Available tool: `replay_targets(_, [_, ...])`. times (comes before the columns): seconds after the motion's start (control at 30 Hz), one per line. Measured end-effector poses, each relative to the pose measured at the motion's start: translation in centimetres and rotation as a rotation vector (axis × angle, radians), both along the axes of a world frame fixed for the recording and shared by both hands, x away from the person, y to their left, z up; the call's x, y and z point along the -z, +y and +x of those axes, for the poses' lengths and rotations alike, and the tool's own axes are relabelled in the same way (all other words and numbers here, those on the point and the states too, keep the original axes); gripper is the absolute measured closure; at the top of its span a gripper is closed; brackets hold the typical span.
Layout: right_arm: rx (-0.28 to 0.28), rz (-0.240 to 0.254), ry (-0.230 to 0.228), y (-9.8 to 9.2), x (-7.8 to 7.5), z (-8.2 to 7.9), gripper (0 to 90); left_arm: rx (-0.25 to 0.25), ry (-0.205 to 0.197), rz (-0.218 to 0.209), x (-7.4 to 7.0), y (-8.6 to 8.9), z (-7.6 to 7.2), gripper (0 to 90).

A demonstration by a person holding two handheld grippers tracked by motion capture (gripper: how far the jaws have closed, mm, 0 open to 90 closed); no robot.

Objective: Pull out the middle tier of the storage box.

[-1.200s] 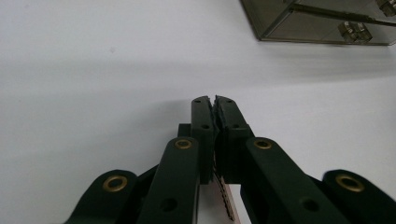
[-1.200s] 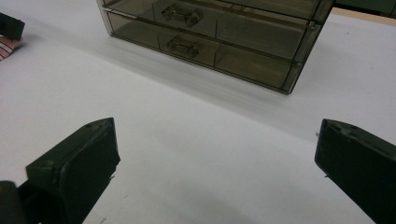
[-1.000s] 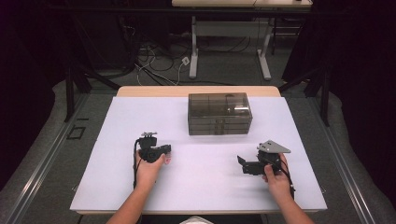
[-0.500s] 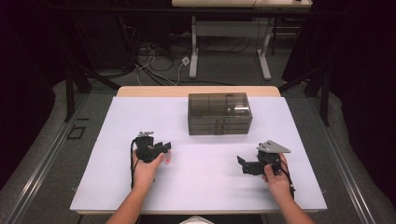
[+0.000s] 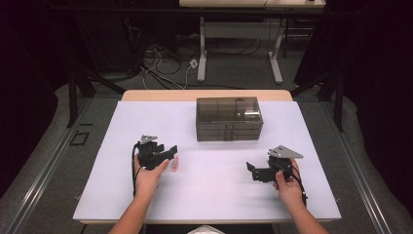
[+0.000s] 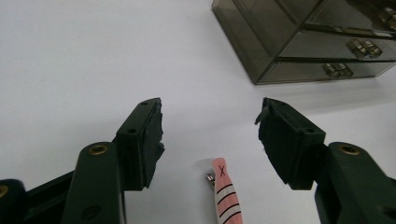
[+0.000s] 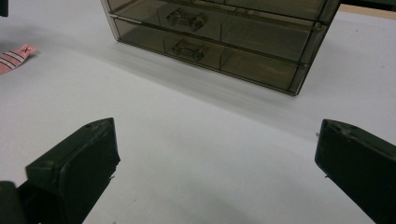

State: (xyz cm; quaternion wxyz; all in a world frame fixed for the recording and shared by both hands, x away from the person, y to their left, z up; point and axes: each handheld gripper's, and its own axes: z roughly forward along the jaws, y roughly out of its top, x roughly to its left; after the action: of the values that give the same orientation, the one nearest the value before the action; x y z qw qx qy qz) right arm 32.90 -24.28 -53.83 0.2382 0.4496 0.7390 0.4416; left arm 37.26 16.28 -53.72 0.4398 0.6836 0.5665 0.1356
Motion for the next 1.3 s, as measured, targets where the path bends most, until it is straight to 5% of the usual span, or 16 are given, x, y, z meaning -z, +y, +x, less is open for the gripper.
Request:
replay_targets(0.27, [0.022, -0.006, 0.022, 0.4, -0.4, 0.4, 0.0, 0.041, -0.033, 0.003, -0.7, -0.5, -0.3, 35.5])
replay_targets(0.57, [0.037, 0.037, 0.044, 1.4, -1.4, 1.4, 0.0, 0.044, 0.016, -0.037, -0.2, -0.3, 0.0, 20.3])
replay_targets(0.87, [0.014, 0.068, 0.06, 3.1, -1.4, 3.0, 0.7, 0.025, 0.016, -0.054, -0.2, 0.0, 0.2, 15.3])
replay_targets(1.3, [0.027, 0.219, 0.08, 4.9, -1.8, 4.7, 25.2, 0.03, 0.001, -0.054, -0.6, 0.0, 0.0, 15.4])
